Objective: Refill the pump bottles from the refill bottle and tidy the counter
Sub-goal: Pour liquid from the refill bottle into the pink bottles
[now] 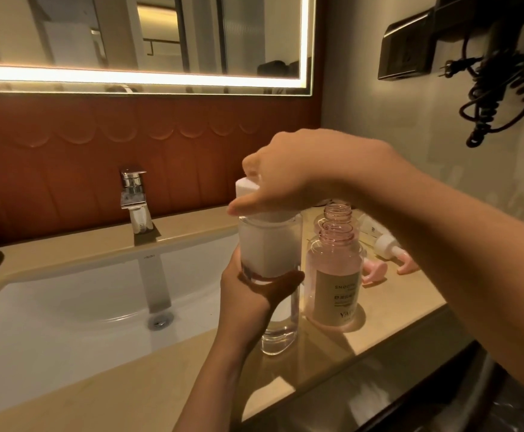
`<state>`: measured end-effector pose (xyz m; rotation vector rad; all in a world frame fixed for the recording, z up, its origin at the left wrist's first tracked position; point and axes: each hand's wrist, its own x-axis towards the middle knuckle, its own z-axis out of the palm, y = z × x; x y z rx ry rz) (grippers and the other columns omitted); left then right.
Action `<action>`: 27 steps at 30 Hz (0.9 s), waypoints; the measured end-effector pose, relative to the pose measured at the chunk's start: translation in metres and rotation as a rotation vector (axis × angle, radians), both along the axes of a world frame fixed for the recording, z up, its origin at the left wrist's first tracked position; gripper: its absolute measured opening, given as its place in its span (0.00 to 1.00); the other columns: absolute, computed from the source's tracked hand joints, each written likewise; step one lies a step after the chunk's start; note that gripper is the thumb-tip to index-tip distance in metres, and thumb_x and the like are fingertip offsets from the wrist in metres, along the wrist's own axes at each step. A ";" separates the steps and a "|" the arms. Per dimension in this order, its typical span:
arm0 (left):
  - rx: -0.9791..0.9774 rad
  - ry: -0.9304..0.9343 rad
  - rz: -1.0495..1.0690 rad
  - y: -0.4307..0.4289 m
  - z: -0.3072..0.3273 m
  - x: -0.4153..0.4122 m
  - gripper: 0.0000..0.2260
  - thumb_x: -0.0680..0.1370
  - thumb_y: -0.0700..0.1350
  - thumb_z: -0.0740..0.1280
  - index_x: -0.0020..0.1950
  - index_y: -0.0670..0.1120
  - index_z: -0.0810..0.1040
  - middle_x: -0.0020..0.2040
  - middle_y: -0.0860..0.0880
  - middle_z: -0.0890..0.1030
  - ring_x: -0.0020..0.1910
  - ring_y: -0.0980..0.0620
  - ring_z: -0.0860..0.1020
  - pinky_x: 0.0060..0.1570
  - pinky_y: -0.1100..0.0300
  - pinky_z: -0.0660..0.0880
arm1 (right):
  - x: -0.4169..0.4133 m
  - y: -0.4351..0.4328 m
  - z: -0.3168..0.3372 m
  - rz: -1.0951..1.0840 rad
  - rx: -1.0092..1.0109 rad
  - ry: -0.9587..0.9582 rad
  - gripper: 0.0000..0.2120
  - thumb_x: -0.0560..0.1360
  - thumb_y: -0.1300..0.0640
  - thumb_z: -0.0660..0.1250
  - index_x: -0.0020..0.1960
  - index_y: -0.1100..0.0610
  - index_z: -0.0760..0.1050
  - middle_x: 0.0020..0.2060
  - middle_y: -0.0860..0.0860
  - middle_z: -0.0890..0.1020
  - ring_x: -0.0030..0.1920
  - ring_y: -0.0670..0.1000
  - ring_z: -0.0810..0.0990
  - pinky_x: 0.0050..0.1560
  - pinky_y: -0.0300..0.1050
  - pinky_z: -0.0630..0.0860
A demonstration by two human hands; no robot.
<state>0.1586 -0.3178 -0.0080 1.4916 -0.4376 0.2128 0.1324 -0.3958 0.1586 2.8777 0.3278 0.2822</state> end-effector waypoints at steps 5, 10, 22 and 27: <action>-0.009 -0.016 -0.009 0.000 -0.005 0.003 0.31 0.62 0.44 0.77 0.62 0.52 0.69 0.52 0.54 0.77 0.49 0.54 0.77 0.40 0.62 0.80 | -0.005 -0.023 0.019 0.203 0.278 0.375 0.27 0.75 0.56 0.68 0.68 0.39 0.62 0.63 0.42 0.68 0.59 0.44 0.70 0.45 0.32 0.72; -0.006 -0.040 -0.023 0.000 -0.006 0.005 0.26 0.63 0.40 0.78 0.55 0.56 0.69 0.49 0.54 0.77 0.47 0.55 0.77 0.36 0.66 0.78 | -0.009 -0.024 0.013 0.359 0.486 0.293 0.30 0.72 0.45 0.65 0.70 0.38 0.57 0.75 0.39 0.55 0.68 0.37 0.57 0.57 0.26 0.55; -0.002 -0.060 -0.015 0.000 -0.004 0.004 0.27 0.59 0.52 0.75 0.54 0.59 0.68 0.50 0.59 0.76 0.49 0.57 0.77 0.39 0.65 0.79 | 0.002 -0.013 -0.002 0.127 0.202 -0.033 0.18 0.75 0.39 0.60 0.60 0.49 0.70 0.43 0.46 0.74 0.37 0.42 0.70 0.32 0.37 0.64; -0.050 -0.034 -0.033 -0.001 -0.006 0.006 0.27 0.62 0.40 0.78 0.54 0.57 0.70 0.49 0.55 0.78 0.47 0.54 0.78 0.36 0.66 0.78 | -0.011 -0.023 0.014 0.259 0.392 0.307 0.25 0.75 0.54 0.67 0.68 0.39 0.63 0.62 0.37 0.68 0.55 0.36 0.68 0.46 0.27 0.64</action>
